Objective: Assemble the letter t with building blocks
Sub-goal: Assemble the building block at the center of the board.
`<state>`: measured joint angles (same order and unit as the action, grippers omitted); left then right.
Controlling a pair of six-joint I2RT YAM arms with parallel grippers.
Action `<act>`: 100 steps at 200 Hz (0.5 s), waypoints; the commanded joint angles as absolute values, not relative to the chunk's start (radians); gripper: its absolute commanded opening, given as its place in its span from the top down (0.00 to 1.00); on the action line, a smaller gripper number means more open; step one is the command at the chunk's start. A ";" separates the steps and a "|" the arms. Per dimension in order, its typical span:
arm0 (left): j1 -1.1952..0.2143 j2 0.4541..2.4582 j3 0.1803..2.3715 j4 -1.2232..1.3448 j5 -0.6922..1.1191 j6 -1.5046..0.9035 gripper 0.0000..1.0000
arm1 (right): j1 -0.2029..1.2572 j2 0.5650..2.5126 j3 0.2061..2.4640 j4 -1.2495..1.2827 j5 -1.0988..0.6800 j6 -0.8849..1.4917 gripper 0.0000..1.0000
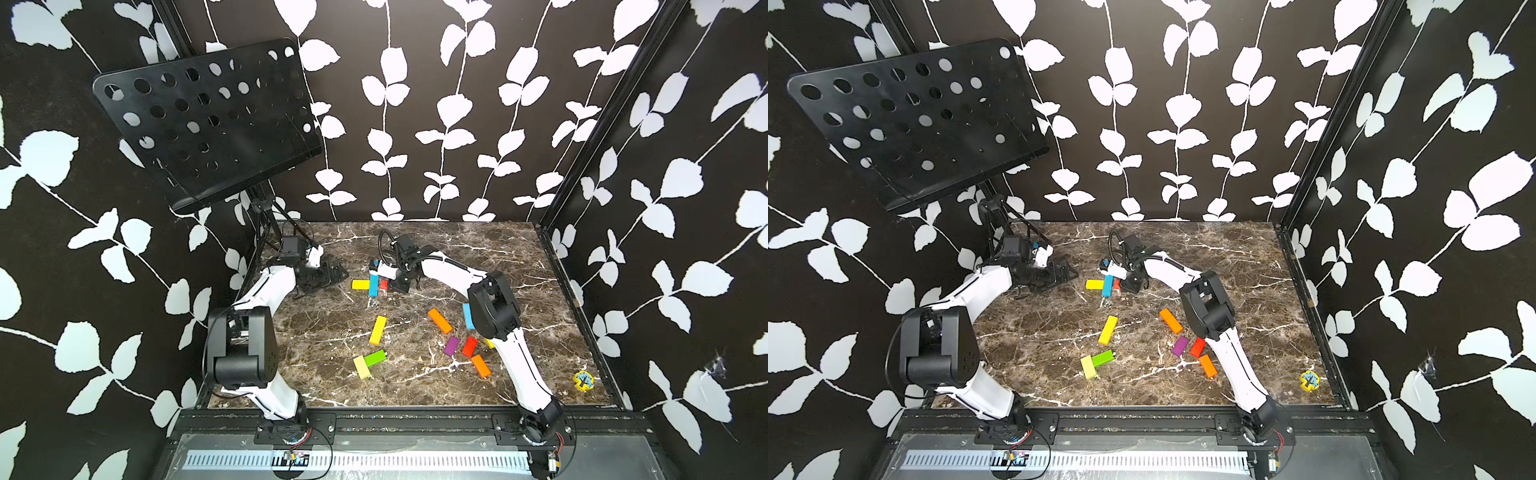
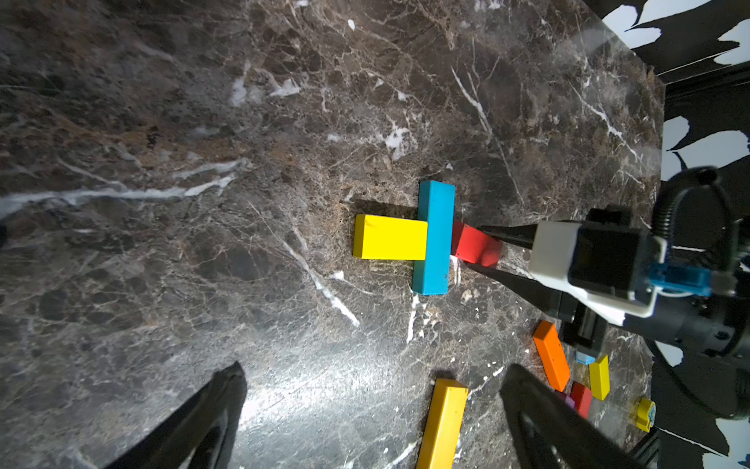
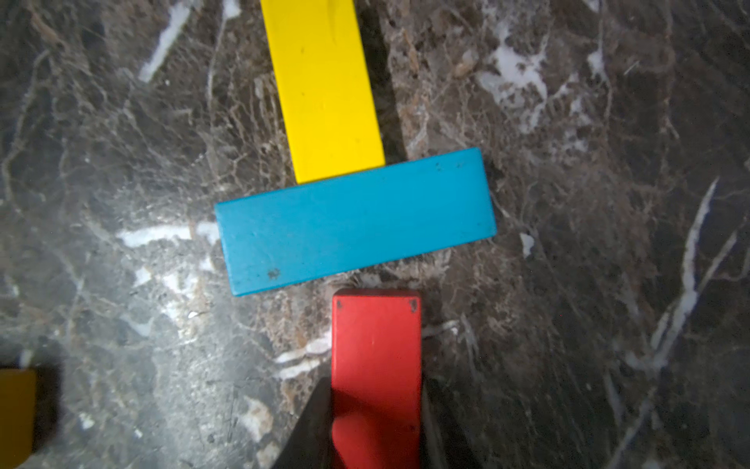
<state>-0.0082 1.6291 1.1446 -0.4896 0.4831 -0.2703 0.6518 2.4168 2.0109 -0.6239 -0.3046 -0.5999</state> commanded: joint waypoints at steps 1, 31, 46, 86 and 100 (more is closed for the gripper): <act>0.000 1.627 1.161 -0.506 0.500 -0.255 0.01 | 0.647 2.435 2.020 -0.651 -0.334 -0.623 0.89; 0.000 1.633 1.163 -0.506 0.506 -0.254 0.01 | 0.647 2.442 2.024 -0.649 -0.322 -0.619 0.83; 0.000 1.636 1.163 -0.506 0.509 -0.254 0.01 | 0.647 2.442 2.023 -0.646 -0.321 -0.618 0.78; 0.000 1.635 1.164 -0.508 0.515 -0.250 0.01 | 0.646 2.433 2.006 -0.629 -0.310 -0.615 0.57; 0.000 1.634 1.164 -0.507 0.517 -0.248 0.01 | 0.646 2.426 1.991 -0.612 -0.308 -0.613 0.49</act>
